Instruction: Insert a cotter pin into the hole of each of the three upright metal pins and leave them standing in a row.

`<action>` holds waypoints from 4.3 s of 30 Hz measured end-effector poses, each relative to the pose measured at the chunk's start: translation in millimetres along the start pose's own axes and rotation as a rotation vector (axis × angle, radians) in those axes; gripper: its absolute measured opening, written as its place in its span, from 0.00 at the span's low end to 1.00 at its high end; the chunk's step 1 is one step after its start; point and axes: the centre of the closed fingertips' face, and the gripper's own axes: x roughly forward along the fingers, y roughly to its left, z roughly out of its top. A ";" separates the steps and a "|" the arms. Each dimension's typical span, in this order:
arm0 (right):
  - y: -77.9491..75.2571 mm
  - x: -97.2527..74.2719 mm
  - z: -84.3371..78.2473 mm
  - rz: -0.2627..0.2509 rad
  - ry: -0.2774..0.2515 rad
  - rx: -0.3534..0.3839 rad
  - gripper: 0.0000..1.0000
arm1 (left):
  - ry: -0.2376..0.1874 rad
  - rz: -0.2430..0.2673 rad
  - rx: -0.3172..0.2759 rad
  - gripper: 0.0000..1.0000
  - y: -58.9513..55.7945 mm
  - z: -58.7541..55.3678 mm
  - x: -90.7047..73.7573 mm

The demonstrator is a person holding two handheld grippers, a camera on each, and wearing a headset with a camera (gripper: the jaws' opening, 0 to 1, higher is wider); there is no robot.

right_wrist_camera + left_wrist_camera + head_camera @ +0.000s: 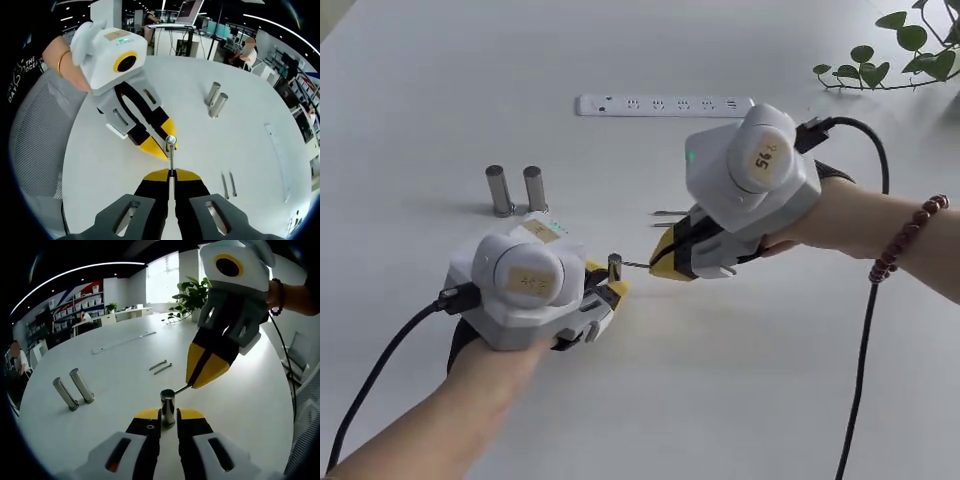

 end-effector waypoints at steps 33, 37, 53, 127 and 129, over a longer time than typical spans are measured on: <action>-3.2 11.2 19.9 -0.003 -0.027 0.022 0.00 | -0.031 0.016 -0.009 0.07 -1.3 1.7 3.3; -5.6 11.0 20.7 -0.005 -0.042 0.067 0.00 | -0.032 0.019 -0.010 0.07 -1.2 1.7 3.2; -6.1 5.0 14.4 -0.007 -0.035 0.109 0.00 | -0.032 0.027 -0.024 0.07 -0.4 1.6 3.8; -24.8 47.5 74.3 0.021 -0.084 0.062 0.00 | -0.046 0.085 -0.049 0.07 64.9 -9.6 -18.3; -24.3 47.5 74.8 0.019 -0.085 0.063 0.00 | -0.050 0.083 -0.058 0.07 65.1 -9.6 -18.4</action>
